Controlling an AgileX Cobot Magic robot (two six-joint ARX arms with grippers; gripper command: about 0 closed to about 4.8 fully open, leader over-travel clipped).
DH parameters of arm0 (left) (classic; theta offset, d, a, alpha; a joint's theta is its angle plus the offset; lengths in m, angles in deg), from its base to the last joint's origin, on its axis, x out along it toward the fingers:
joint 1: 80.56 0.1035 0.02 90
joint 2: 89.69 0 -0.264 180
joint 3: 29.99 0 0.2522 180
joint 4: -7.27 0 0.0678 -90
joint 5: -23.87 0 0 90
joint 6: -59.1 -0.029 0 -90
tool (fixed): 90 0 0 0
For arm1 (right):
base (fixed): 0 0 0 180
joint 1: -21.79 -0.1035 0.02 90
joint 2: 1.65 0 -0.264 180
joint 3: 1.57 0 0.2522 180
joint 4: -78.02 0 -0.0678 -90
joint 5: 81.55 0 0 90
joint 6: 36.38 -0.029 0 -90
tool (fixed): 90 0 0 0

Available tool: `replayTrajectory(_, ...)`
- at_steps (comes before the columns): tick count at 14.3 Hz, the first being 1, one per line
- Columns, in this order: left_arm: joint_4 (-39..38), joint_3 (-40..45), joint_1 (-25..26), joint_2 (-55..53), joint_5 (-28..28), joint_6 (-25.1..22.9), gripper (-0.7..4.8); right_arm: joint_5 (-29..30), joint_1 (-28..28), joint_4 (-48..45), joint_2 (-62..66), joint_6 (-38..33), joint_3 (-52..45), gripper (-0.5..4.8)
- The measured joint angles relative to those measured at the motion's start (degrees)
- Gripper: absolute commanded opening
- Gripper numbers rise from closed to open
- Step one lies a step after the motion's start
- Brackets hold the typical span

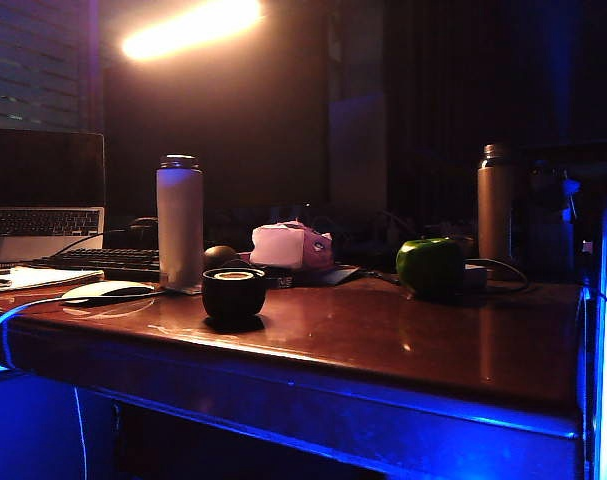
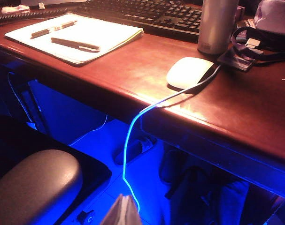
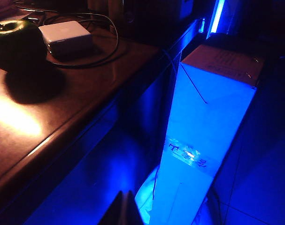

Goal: Stack the black thermos bottle cap from the table onto the green apple.

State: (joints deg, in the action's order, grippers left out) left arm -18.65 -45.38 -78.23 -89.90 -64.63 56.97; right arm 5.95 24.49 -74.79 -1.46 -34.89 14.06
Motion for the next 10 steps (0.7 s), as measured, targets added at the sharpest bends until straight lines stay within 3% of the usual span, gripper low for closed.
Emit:
replayTrajectory(7,0.1,0.0,0.0,0.0,0.0,0.7,0.03,0.0,0.0,0.0,0.0,-1.4,0.0,-0.01)
replayTrajectory(10,3.2,-2.2,0.0,0.0,1.1,8.7,0.03,0.0,0.0,-1.9,0.0,-7.8,-0.3,-0.01)
